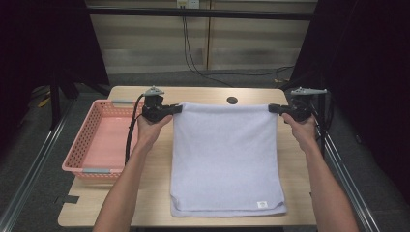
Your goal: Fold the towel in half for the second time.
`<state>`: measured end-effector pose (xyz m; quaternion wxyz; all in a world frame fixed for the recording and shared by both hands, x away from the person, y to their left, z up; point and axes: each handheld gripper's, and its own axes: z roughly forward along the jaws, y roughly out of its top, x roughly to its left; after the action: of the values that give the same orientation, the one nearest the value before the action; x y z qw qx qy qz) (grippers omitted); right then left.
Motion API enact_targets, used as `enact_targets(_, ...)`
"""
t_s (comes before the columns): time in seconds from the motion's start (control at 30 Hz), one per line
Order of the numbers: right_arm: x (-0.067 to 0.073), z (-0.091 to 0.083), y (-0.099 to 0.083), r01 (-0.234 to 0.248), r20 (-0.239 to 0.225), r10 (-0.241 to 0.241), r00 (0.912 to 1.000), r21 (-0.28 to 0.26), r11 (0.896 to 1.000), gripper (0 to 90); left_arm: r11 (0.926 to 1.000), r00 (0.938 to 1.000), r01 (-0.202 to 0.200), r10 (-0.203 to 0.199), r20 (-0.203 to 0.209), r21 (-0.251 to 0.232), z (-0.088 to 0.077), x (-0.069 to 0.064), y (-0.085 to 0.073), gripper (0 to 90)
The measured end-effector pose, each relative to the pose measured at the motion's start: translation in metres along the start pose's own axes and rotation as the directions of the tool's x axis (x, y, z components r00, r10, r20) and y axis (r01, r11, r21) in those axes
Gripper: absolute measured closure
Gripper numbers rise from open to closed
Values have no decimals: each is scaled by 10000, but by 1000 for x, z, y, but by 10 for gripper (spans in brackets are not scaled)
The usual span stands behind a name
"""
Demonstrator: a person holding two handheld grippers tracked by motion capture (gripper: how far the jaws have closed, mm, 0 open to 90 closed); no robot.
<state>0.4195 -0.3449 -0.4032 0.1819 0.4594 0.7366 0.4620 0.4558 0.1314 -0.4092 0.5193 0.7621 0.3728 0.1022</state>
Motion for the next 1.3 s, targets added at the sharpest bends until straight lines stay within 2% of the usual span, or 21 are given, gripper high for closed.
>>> enact_targets(0.07, 1, -2, 7, 91, 80, -90, 9999, -86, 9999, 858, 9997, 9996, -228, 227, -158, -76, 0, -3, 3, 821)
enact_targets(0.17, 4, -7, 11, 199, -22, -200, 9998, -258, 9995, 858, 9998, 9998, -161, 162, 77, -75, -6, -3, 2, 821)
enact_targets(0.33, 13, -17, 1, 471, -203, -469, 9987, 76, 9989, 858, 9987, 9983, -496, 492, 298, 127, -19, -15, -5, 820)
enact_targets(0.37, 16, -21, -2, 579, -264, -576, 9980, 108, 9983, 858, 9987, 9977, -505, 504, 451, 0, -22, -19, -7, 819)
enact_targets(0.47, 21, -35, -11, 634, -331, -626, 9975, 222, 9977, 858, 9979, 9966, -640, 639, 524, 2, -31, -27, -10, 820)
enact_targets(0.53, 22, -43, -16, 582, -471, -576, 9972, 111, 9982, 858, 9978, 9955, -655, 662, 679, -124, -39, -35, -14, 820)
enact_targets(0.7, 31, -61, -29, 606, -879, -598, 9943, 65, 9981, 858, 9965, 9927, -792, 812, 887, -252, -54, -49, -31, 819)
enact_targets(0.83, 39, -73, -42, 636, -1161, -639, 9912, -63, 9980, 858, 9963, 9910, -725, 772, 1096, -461, -66, -59, -42, 819)
enact_targets(1.0, 53, -93, -56, 715, -1494, -747, 9859, -266, 9971, 857, 9923, 9854, -1134, 1188, 1221, -507, -82, -75, -54, 816)
enact_targets(1.1, 62, -102, -67, 887, -1606, -886, 9830, -65, 9960, 857, 9904, 9815, -1329, 1368, 1338, -382, -89, -80, -64, 816)
enact_targets(1.17, 67, -106, -74, 916, -1671, -902, 9818, 8, 9958, 856, 9930, 9814, -1157, 1180, 1518, -240, -91, -81, -72, 816)
enact_targets(1.3, 75, -109, -95, 865, -1886, -817, 9786, 172, 9961, 855, 9929, 9794, -1147, 1076, 1706, 321, -93, -85, -94, 810)
